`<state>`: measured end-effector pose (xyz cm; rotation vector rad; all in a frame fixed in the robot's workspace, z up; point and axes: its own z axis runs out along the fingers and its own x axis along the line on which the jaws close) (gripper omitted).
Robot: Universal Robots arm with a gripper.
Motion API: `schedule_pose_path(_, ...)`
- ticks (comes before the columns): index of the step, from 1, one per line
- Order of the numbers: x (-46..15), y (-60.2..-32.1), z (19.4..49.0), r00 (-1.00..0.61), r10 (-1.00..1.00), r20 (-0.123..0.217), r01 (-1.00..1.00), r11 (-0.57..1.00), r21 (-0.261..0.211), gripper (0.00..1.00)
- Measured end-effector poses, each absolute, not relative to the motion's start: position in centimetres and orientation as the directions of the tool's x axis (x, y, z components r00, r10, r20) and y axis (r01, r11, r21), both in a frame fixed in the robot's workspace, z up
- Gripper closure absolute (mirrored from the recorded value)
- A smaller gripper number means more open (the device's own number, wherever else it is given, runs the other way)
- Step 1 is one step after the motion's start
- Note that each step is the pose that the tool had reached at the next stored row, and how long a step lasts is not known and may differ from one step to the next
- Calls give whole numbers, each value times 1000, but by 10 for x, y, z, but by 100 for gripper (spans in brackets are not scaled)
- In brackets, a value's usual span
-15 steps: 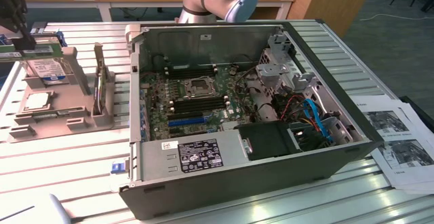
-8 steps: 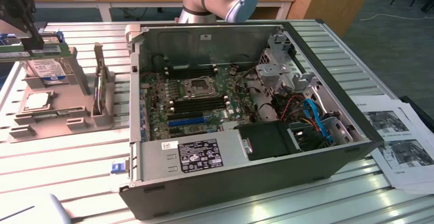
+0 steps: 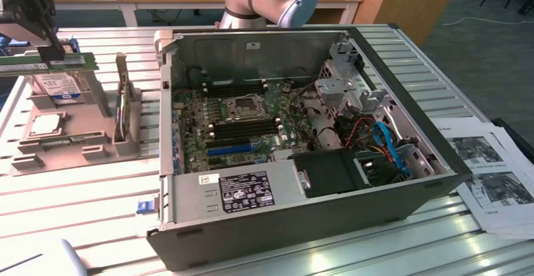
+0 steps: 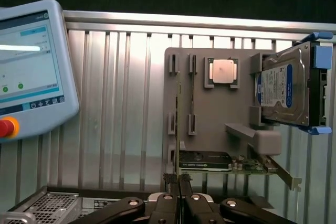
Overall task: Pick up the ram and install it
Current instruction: 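Pick up the ram and move it above insertion slot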
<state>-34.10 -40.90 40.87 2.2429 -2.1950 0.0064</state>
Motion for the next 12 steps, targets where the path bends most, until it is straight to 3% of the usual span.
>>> schedule_pose_path(12, -317, -409, 409, 22, -1000, 5, -1000, -22, -1, 89)
